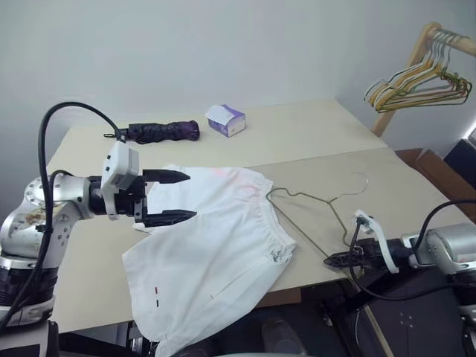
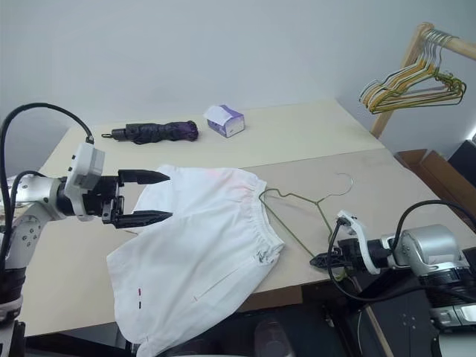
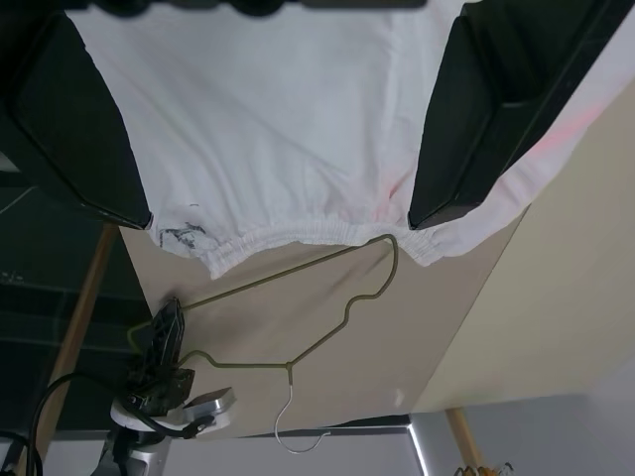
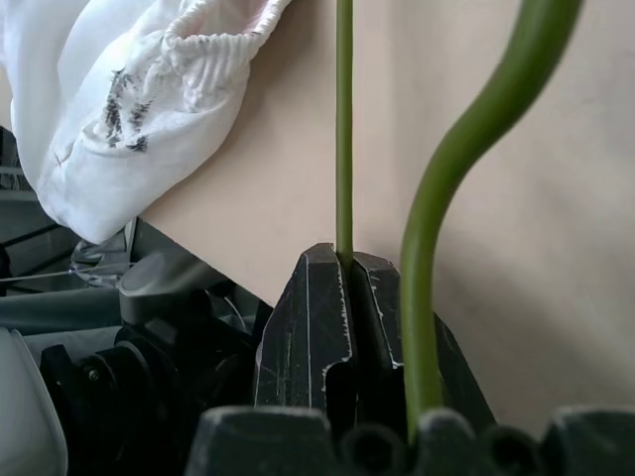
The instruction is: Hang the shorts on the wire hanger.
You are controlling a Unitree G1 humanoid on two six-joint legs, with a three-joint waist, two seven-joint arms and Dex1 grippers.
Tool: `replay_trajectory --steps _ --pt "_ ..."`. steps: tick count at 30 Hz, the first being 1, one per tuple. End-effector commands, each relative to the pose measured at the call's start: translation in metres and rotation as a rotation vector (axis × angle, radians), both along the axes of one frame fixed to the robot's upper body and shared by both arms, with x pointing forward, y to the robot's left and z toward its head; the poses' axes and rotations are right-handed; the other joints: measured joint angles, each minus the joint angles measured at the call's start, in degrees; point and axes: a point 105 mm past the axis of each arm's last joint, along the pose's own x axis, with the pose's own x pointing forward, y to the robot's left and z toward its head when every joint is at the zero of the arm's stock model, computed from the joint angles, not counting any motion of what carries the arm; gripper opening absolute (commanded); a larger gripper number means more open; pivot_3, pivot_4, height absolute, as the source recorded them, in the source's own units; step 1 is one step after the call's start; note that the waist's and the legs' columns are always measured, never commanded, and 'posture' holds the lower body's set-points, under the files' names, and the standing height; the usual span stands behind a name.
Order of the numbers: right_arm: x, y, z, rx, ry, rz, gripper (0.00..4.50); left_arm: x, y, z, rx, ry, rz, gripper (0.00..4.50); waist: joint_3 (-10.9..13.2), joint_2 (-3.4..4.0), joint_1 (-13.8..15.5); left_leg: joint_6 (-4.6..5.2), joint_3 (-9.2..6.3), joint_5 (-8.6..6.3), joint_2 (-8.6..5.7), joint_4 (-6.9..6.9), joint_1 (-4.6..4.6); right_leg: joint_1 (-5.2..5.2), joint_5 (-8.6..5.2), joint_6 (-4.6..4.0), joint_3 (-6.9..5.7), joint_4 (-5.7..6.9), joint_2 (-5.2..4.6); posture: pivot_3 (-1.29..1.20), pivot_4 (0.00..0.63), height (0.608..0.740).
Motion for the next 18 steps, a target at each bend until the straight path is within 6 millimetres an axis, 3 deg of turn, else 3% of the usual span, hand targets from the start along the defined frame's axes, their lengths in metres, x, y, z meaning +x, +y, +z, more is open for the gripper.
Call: replay_trajectory --steps 1,5,18 --pt "0.011 -0.008 0.014 0.01 -0.072 -0.037 0.0 -0.003 0.002 0.01 -0.003 -0.037 0.003 4.48 0.0 0.0 0.39 0.0 0.0 0.0 0.0 0.0 0.01 0.0 0.0 0.0 0.0 0.0 0.0 -0.26 0.0 0.74" --pt "0.013 -0.016 0.013 -0.002 -0.079 -0.078 0.0 -0.003 0.001 0.009 -0.003 -0.036 0.003 4.48 0.0 0.01 1.15 -0.01 0.02 -0.01 -0.01 0.0 0.08 0.0 0.0 0.0 0.01 -0.02 -0.01 -0.26 0.0 0.74" --pt "0.017 -0.004 0.023 0.048 -0.127 -0.021 0.0 -0.002 0.001 0.008 0.004 -0.036 -0.008 4.48 0.01 0.05 1.75 -0.01 0.04 -0.02 -0.01 0.0 0.05 -0.03 0.0 0.0 0.02 -0.03 -0.02 -0.26 0.0 0.74"
